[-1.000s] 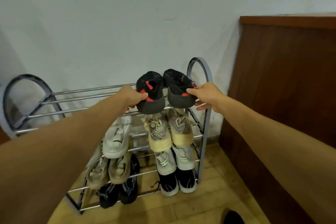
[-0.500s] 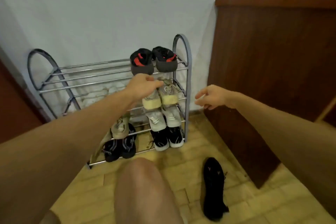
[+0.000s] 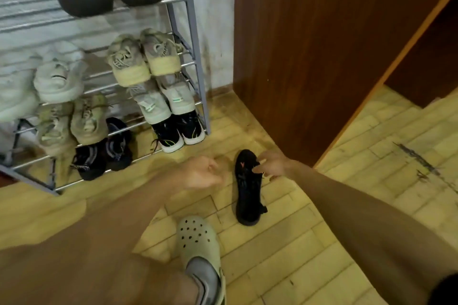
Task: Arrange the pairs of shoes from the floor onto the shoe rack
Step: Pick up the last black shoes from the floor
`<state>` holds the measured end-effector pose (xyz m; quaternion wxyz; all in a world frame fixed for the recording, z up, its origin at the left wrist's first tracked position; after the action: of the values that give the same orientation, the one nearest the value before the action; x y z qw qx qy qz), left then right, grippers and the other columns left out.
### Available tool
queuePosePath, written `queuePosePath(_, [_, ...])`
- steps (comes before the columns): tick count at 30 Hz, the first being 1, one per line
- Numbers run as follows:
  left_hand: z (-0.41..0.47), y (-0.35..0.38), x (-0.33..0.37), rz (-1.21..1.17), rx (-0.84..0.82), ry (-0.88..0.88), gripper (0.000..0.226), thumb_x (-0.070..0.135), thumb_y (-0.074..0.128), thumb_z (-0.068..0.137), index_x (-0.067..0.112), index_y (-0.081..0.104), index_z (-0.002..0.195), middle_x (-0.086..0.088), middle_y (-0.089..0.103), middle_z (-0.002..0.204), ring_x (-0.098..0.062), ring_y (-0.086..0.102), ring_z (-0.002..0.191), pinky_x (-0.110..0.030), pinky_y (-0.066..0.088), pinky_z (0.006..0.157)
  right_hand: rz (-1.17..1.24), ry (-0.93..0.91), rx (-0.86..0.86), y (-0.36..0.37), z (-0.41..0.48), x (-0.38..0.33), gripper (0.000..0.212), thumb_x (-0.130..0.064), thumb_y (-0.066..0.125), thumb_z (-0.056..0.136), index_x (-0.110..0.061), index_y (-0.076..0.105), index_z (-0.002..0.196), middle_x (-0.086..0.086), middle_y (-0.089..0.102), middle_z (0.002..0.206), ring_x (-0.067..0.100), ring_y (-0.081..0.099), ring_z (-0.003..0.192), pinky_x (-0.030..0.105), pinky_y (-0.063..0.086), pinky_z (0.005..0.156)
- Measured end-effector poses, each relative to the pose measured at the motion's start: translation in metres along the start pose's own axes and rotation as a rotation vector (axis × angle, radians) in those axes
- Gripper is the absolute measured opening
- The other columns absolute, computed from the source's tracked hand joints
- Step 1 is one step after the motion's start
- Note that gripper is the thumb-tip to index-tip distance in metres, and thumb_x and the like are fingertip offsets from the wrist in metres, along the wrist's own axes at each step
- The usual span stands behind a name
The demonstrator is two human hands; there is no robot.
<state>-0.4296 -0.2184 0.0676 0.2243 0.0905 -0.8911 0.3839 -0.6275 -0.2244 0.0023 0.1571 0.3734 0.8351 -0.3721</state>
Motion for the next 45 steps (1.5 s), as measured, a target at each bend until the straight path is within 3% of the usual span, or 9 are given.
queuePosePath(9, [0.046,0.049,-0.080,0.077,-0.113,-0.089,0.054,0.049,0.065,0.082,0.024,0.055,0.129,0.001,0.057,0.125,-0.017,0.054,0.113,-0.031,0.046,0.099,0.200,0.332,0.029,0.092,0.058,0.124,0.060,-0.025,0.060,0.093,-0.004,0.032,0.141,0.014,0.042,0.142,0.032,0.050,0.123,0.042,0.049,0.094])
queuePosePath(12, [0.050,0.057,-0.092,0.122,-0.157,-0.087,0.057,0.049,0.063,0.083,0.025,0.051,0.134,0.005,0.053,0.118,-0.015,0.053,0.110,-0.026,0.045,0.093,0.303,0.406,0.062,0.116,0.068,0.142,0.059,-0.021,0.061,0.091,-0.004,0.031,0.139,0.016,0.050,0.132,0.031,0.057,0.109,0.038,0.053,0.083])
queuePosePath(15, [0.047,0.071,-0.101,0.162,-0.221,-0.096,0.059,0.049,0.061,0.085,0.023,0.049,0.137,0.001,0.053,0.129,-0.016,0.052,0.117,-0.028,0.045,0.098,0.424,0.417,0.034,0.131,0.077,0.145,0.042,-0.015,0.059,0.092,0.002,0.046,0.129,0.017,0.057,0.119,0.029,0.059,0.094,0.040,0.057,0.086])
queuePosePath(20, [0.039,0.074,-0.099,0.120,-0.226,-0.113,0.063,0.047,0.060,0.086,0.024,0.043,0.142,0.001,0.049,0.139,-0.016,0.048,0.125,-0.026,0.042,0.099,0.867,0.439,-0.159,0.140,0.068,0.119,0.012,0.008,0.058,0.088,0.002,0.056,0.099,0.018,0.049,0.128,0.029,0.051,0.110,0.046,0.054,0.086])
queuePosePath(25, [0.015,0.069,-0.080,0.039,-0.246,-0.116,0.070,0.045,0.063,0.086,0.020,0.037,0.146,-0.004,0.045,0.147,-0.017,0.045,0.133,-0.025,0.038,0.105,0.827,0.283,-0.230,0.119,0.046,0.077,0.027,0.008,0.061,0.085,0.007,0.056,0.112,0.021,0.048,0.126,0.036,0.054,0.116,0.044,0.059,0.076])
queuePosePath(32, [-0.033,-0.001,-0.034,-0.297,0.026,-0.058,0.066,0.051,0.063,0.084,0.018,0.045,0.138,0.000,0.057,0.126,-0.017,0.066,0.098,-0.027,0.052,0.088,0.545,-0.110,-0.302,0.048,-0.025,-0.031,0.019,0.007,0.061,0.085,0.001,0.062,0.103,0.015,0.065,0.109,0.028,0.065,0.097,0.030,0.061,0.070])
queuePosePath(36, [-0.082,-0.053,-0.014,-0.501,0.302,0.014,0.046,0.030,0.077,0.078,0.005,0.060,0.113,0.000,0.061,0.076,-0.017,0.061,0.066,-0.024,0.043,0.055,0.399,-0.324,-0.215,0.018,-0.075,-0.113,0.010,0.005,0.062,0.085,-0.004,0.063,0.089,0.011,0.069,0.089,0.021,0.068,0.075,0.026,0.059,0.058])
queuePosePath(42, [-0.174,-0.125,-0.021,-0.792,0.642,0.072,0.023,0.012,0.074,0.081,0.015,0.059,0.099,-0.007,0.067,0.105,-0.018,0.068,0.079,-0.031,0.058,0.058,0.297,-0.589,-0.116,-0.001,-0.164,-0.233,0.025,0.000,0.070,0.082,-0.007,0.053,0.097,0.010,0.067,0.087,0.025,0.068,0.072,0.033,0.062,0.067])
queuePosePath(45, [-0.223,-0.152,-0.046,-0.911,0.775,0.056,0.041,-0.003,0.073,0.078,0.005,0.050,0.111,-0.014,0.064,0.107,-0.031,0.067,0.096,-0.045,0.059,0.071,0.255,-0.647,-0.072,0.016,-0.198,-0.282,0.033,-0.004,0.075,0.079,-0.008,0.052,0.102,0.009,0.065,0.091,0.030,0.066,0.080,0.043,0.060,0.079])
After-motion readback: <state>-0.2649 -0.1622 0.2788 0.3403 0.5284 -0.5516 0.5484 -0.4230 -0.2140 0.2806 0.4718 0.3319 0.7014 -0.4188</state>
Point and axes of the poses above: each hand's wrist, its own z-axis towards the middle knuckle, its own y-axis out of the palm, x = y × z, the point moved 8 cm from there along z, towards the middle knuckle
